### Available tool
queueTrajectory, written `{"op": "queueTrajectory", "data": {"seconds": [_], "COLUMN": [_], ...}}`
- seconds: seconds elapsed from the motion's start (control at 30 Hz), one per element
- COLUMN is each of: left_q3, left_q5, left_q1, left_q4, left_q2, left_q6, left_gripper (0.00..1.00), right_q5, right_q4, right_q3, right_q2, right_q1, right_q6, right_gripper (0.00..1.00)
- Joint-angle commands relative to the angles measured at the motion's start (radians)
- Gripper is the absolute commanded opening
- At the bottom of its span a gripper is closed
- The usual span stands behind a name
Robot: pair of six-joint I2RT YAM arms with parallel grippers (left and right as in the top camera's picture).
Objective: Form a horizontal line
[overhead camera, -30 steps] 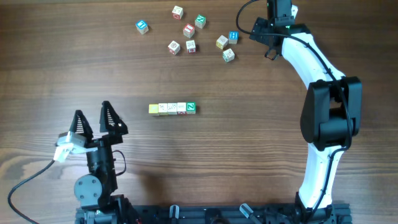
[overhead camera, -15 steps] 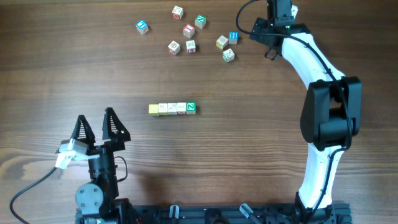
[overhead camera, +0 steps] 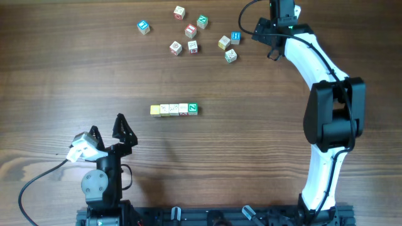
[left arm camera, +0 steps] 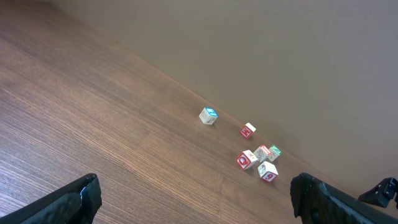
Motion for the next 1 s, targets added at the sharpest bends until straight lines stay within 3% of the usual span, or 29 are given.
{"op": "queueTrajectory", "data": {"seconds": [0.0, 0.2, 0.3, 0.97], "left_q3": [0.0, 0.0, 0.0, 0.0], "left_q5": [-0.003, -0.049, -0.048, -0.047], "left_q1": [-0.005, -0.002, -0.002, -0.003], "left_q4": [-0.003, 0.0, 0.0, 0.0], "left_q2": [-0.003, -0.003, -0.002, -0.002], "left_q6": [0.008, 0.013, 0.221, 0.223], "left_gripper": [1.0, 1.0, 1.0, 1.0], "right_q5": [0.01, 0.01, 0.01, 0.01], "right_q4": [0.002, 0.002, 0.002, 0.002], "right_q3": [0.003, 0.003, 0.003, 0.003], "right_q2": [0.01, 0.01, 0.01, 0.01], "right_q1": [0.004, 0.004, 0.004, 0.004], "right_q6": [-0.013, -0.013, -0.013, -0.013], "right_gripper": [1.0, 1.0, 1.0, 1.0]}}
